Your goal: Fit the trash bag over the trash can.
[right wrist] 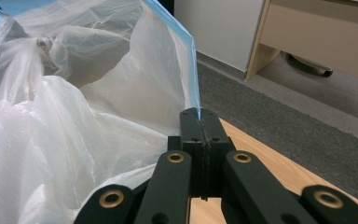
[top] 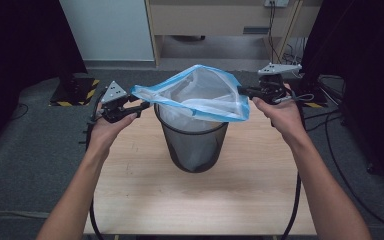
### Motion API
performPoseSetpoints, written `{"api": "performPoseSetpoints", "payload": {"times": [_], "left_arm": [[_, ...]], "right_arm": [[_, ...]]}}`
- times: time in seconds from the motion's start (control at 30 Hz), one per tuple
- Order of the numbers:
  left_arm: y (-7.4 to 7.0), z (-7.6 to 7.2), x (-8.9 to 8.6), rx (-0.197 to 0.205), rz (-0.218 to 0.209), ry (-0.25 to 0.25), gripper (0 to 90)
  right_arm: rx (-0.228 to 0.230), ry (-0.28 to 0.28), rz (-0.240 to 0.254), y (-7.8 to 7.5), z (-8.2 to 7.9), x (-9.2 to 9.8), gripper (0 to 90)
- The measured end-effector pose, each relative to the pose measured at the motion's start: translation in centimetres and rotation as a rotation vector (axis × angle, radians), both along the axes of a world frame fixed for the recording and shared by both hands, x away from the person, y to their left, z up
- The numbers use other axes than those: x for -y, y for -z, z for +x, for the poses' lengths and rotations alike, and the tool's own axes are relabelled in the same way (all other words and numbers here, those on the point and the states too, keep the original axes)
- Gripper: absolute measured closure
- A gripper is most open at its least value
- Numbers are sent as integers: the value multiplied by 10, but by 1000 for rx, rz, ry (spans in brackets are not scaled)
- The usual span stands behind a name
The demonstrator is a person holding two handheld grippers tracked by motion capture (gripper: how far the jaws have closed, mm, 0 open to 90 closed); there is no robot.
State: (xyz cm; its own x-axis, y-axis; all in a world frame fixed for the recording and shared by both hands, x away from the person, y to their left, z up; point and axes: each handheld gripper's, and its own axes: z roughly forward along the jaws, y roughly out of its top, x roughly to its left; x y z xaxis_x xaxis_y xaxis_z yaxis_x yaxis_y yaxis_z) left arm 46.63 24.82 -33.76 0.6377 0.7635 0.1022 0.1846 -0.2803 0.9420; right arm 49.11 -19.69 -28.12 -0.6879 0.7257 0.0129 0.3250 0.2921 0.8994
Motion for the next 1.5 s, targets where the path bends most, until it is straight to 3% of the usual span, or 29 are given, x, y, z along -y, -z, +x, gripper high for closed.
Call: {"api": "performPoseSetpoints", "payload": {"times": [0.3, 0.5, 0.6, 0.73, 0.83, 0.87, 0.93, 1.07, 1.23, 1.33, 1.43, 1.5], "left_arm": [[-18, -19, -28, 71, -68, 58, 320], [-43, -19, -30, 116, -118, 103, 263], [-52, -12, -24, 115, -105, 99, 266], [-62, 0, -12, 122, -54, 110, 272], [-70, 10, -4, 119, -6, 151, 274], [-71, 10, -3, 94, -5, 153, 274], [-73, 13, 3, 95, 38, 188, 273], [-70, 16, 9, 94, 101, 207, 270], [-57, 19, 11, 45, 125, 220, 265], [-51, 20, 10, 36, 133, 217, 264], [-46, 21, 10, 31, 155, 212, 379], [-44, 20, 12, 17, 176, 221, 544]], "right_arm": [[-3, 8, -10, -2, 0, 0, 900], [-1, -1, -19, -2, 1, -6, 900], [-3, -2, -17, -2, 1, -7, 900], [0, -8, -15, -2, 0, -8, 900], [-3, -12, -16, -1, 1, -9, 900], [-4, -12, -13, -1, 1, -9, 900], [-7, -8, -8, -1, 1, -9, 900], [-6, -6, -2, -1, 2, -9, 900], [-6, -7, 3, -2, 2, -9, 900], [-1, -5, 8, -3, 1, -7, 900], [-3, -5, 5, -3, 1, -7, 900], [-3, -4, 3, -3, 1, -7, 900]]}}
